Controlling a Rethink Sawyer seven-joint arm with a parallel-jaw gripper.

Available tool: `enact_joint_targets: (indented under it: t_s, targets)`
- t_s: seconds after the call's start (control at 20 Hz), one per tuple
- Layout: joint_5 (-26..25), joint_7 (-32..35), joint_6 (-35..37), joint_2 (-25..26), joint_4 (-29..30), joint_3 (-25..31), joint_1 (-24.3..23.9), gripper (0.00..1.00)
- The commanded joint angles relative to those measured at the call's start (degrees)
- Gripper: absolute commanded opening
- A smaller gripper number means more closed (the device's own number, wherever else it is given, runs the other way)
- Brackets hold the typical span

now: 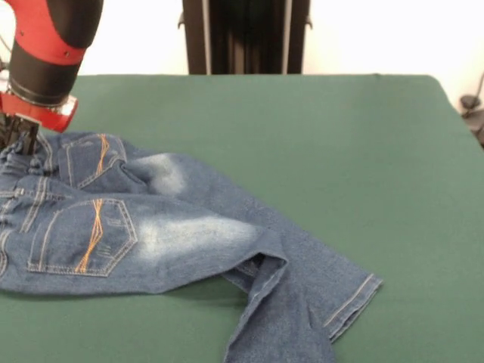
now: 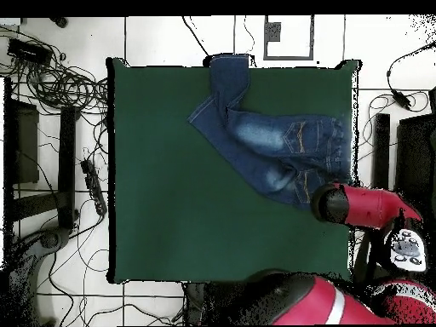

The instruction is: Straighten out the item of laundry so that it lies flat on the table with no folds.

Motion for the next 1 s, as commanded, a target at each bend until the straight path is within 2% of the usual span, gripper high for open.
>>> enact_joint_targets:
  t_s: [0.05, 0.3, 0.55, 1.0]
  targets:
    - [-4.76, 2.16, 6.02, 2.10, 8.95, -3.32, 4.13, 0.00]
    - [-6.01, -2.48, 8.53, 1.12, 10.79, -2.15, 3.89, 0.00]
    - [-6.10, 0.20, 9.18, 3.65, 10.04, -2.79, 5.87, 0.00]
    - [-6.21, 2.02, 11.70, 4.79, 10.76, -6.04, 8.47, 0.00]
